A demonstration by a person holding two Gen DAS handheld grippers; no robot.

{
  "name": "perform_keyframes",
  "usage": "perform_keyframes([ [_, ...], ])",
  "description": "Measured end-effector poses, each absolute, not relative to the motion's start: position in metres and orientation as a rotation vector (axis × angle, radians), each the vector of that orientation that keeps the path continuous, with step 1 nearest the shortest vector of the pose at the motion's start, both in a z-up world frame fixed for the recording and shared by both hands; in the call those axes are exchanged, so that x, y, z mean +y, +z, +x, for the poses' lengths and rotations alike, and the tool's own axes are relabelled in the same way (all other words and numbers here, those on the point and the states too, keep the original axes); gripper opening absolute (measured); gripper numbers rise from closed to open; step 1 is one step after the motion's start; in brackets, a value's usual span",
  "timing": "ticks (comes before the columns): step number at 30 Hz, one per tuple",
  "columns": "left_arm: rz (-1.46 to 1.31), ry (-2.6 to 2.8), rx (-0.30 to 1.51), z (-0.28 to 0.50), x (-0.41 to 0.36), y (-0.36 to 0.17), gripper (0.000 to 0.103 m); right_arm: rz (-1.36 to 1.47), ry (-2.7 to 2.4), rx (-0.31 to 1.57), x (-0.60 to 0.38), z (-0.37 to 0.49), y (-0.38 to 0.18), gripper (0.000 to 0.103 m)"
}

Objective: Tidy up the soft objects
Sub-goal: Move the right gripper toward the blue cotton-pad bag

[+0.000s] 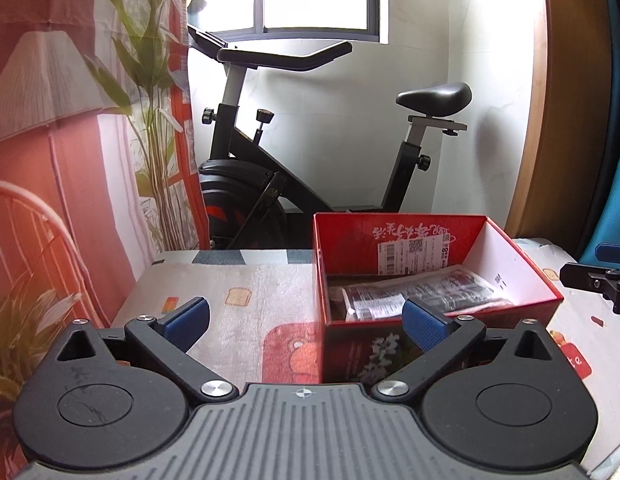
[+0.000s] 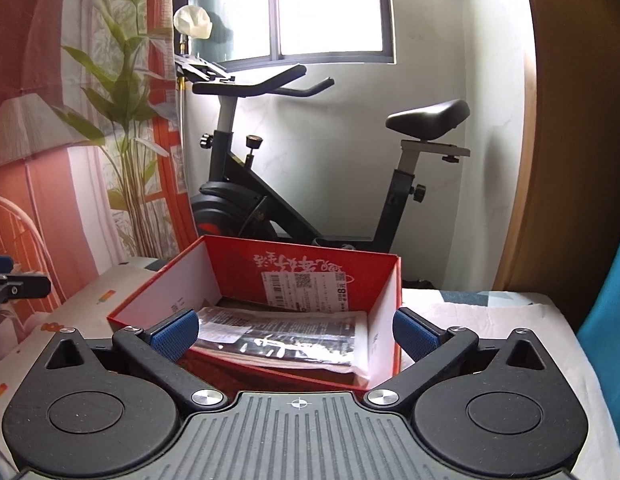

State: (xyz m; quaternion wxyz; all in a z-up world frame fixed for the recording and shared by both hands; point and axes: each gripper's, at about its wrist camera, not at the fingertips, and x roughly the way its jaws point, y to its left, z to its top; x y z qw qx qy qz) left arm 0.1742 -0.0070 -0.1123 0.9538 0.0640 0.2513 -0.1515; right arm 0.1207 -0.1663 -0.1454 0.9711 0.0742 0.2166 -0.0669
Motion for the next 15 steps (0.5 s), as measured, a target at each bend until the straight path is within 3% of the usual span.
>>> perform_keyframes([
  [15, 0.089, -0.265, 0.565, 0.100, 0.032, -0.152, 0.103, 0.206, -0.150, 0.433, -0.123, 0.054, -0.180, 0.103],
])
